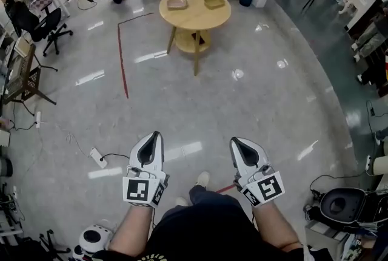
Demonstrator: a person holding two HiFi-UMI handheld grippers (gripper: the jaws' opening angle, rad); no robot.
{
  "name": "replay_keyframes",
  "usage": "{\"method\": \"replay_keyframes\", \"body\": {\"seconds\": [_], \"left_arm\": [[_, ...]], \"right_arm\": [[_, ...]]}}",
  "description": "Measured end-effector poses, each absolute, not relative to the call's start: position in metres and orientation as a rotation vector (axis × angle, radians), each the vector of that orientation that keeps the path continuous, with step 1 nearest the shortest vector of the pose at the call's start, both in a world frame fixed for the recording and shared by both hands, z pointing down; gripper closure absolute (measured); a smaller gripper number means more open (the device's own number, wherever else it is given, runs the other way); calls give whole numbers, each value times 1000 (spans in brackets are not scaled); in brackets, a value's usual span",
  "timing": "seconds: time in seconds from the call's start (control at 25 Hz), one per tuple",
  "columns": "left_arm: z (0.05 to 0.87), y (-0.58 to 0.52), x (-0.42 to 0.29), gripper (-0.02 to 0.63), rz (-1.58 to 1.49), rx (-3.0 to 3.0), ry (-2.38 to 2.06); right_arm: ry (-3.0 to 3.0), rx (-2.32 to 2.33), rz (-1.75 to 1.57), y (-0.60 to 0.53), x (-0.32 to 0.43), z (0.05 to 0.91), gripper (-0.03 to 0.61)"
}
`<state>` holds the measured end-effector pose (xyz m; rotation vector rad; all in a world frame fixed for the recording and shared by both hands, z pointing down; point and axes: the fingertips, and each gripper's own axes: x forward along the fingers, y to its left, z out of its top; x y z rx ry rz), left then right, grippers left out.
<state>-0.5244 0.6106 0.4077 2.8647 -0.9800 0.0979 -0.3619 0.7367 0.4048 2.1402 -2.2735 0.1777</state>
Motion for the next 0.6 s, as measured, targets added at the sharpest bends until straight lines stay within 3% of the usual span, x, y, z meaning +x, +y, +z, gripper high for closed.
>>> {"method": "replay_keyframes", "body": {"seconds": [0.6], "left_arm": [[374,580,-462,612,61,2858,-1123]], "right_arm": [[-2324,2199,183,736,-254,396,580]]}}
